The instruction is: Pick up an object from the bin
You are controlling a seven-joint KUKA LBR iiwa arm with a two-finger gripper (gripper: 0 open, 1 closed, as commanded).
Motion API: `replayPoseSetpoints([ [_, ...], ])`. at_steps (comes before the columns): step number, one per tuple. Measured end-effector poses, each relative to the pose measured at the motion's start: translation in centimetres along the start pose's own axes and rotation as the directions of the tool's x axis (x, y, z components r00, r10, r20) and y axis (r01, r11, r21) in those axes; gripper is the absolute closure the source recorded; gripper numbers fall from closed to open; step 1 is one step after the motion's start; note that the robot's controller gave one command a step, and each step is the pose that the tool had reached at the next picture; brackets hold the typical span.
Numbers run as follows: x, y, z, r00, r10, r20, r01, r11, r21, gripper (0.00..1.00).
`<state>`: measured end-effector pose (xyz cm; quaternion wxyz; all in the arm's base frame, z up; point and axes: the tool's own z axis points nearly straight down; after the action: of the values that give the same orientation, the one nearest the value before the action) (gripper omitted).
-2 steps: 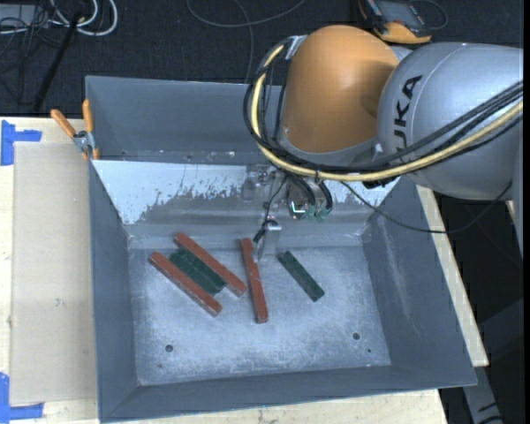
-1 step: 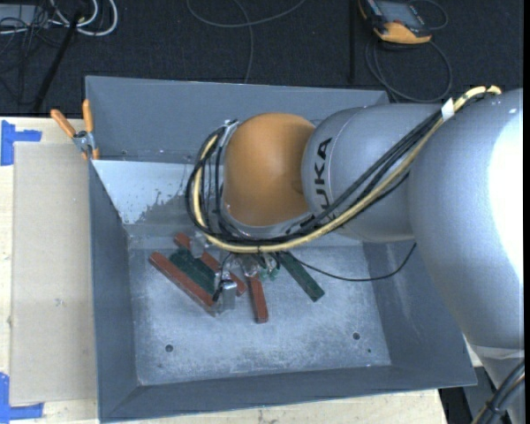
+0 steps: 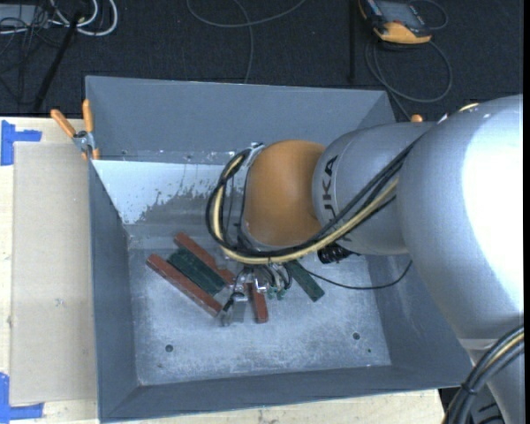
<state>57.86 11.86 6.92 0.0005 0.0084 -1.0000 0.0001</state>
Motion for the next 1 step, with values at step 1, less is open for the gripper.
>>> replayPoseSetpoints([
  [1,-0.39,0.11,-0.49,1.0,0.004,0.012,-0.003,1.0,-0.004,1.0],
])
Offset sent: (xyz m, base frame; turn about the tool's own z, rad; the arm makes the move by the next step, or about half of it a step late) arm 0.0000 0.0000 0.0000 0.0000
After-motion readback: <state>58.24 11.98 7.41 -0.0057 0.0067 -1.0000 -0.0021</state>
